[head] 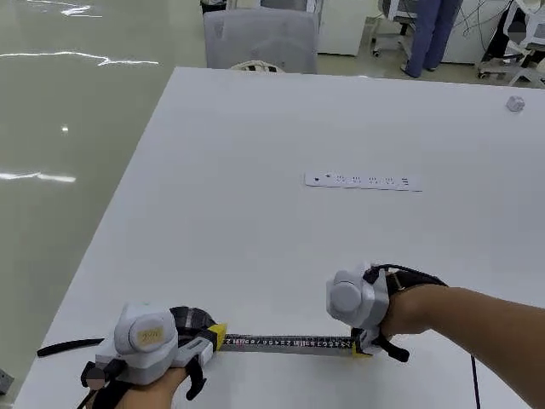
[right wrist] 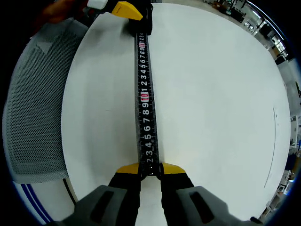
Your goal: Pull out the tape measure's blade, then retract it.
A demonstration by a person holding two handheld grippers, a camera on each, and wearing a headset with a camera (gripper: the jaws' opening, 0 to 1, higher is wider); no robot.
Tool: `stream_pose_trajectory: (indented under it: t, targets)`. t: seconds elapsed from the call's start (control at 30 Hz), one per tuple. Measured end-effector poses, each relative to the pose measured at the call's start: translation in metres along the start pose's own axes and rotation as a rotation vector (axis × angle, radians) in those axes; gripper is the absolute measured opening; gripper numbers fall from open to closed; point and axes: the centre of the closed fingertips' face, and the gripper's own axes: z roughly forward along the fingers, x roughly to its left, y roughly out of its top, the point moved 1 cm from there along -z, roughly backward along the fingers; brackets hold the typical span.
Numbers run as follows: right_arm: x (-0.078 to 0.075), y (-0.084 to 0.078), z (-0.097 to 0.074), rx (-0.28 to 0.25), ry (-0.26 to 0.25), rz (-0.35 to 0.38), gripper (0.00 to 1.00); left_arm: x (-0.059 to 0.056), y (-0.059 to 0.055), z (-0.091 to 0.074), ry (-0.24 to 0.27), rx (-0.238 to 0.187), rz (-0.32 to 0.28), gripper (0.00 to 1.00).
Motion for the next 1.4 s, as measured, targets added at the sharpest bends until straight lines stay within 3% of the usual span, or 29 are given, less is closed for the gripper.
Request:
stream_pose_trajectory:
  t: [0.27, 0.47, 0.8, 1.03, 1.2, 1.4]
  targets:
    - [0.0, -0.001, 0.0, -0.009, 0.004, 0.029, 0.15, 0.004, -0.003, 0.002, 0.034, 0.01, -0.022, 0.74]
    - [-0.001, -0.002, -0.001, -0.076, 0.011, 0.07, 0.15, 0.003, -0.003, 0.007, 0.032, 0.013, -0.017, 0.7]
    - [-0.001, 0.0, 0.0, -0.048, -0.003, 0.089, 0.15, 0.0, -0.009, 0.009, 0.045, 0.049, 0.011, 0.67]
    - [-0.001, 0.0, 0.0, -0.048, -0.005, 0.095, 0.15, 0.002, -0.016, 0.003, 0.081, 0.093, -0.066, 0.65]
    - [-0.001, 0.0, 0.0, -0.047, -0.009, 0.096, 0.15, 0.001, -0.017, 0.0, 0.106, 0.105, -0.025, 0.63]
    - [0.0, 0.0, 0.0, -0.052, -0.017, 0.098, 0.15, 0.0, -0.018, -0.001, 0.108, 0.071, 0.012, 0.62]
